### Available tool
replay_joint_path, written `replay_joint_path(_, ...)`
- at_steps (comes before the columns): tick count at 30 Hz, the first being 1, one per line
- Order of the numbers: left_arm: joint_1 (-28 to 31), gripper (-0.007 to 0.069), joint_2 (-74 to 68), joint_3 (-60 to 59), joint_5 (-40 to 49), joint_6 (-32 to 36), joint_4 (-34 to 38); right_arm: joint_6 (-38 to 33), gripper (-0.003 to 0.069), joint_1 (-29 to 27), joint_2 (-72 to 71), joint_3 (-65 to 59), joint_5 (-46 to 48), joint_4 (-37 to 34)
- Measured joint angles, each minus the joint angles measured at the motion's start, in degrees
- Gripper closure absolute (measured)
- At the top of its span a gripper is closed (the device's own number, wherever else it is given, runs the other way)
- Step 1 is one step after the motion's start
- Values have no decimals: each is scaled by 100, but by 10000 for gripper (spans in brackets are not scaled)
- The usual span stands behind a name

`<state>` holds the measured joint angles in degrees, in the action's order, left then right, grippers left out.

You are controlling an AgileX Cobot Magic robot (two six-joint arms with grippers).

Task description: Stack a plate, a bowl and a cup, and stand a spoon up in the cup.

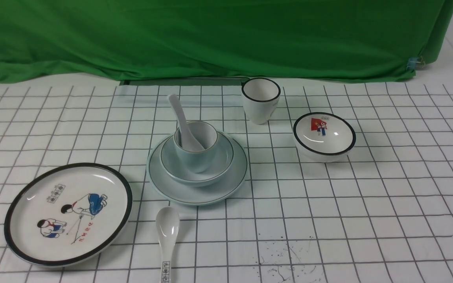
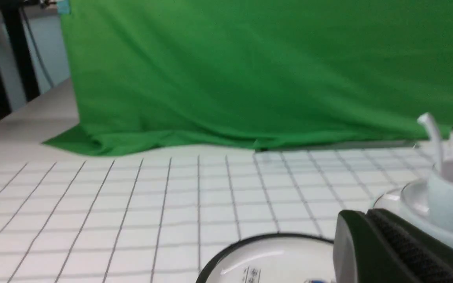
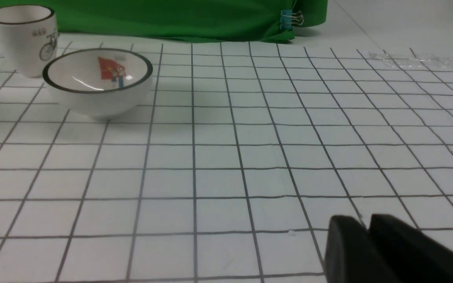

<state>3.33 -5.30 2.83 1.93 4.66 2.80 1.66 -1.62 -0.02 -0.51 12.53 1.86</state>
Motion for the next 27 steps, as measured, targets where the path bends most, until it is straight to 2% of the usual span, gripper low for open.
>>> replay_joint_path(8,193,656,517,-314,731,0,-85,0,527,0,0,0,2,0)
replay_joint_path(11,454,656,517,-321,1116,18,-59,0,519,0,0,0,1,0)
replay_joint_path(27,592,656,517,-321,1141,189,-14,0,477,0,0,0,1,0)
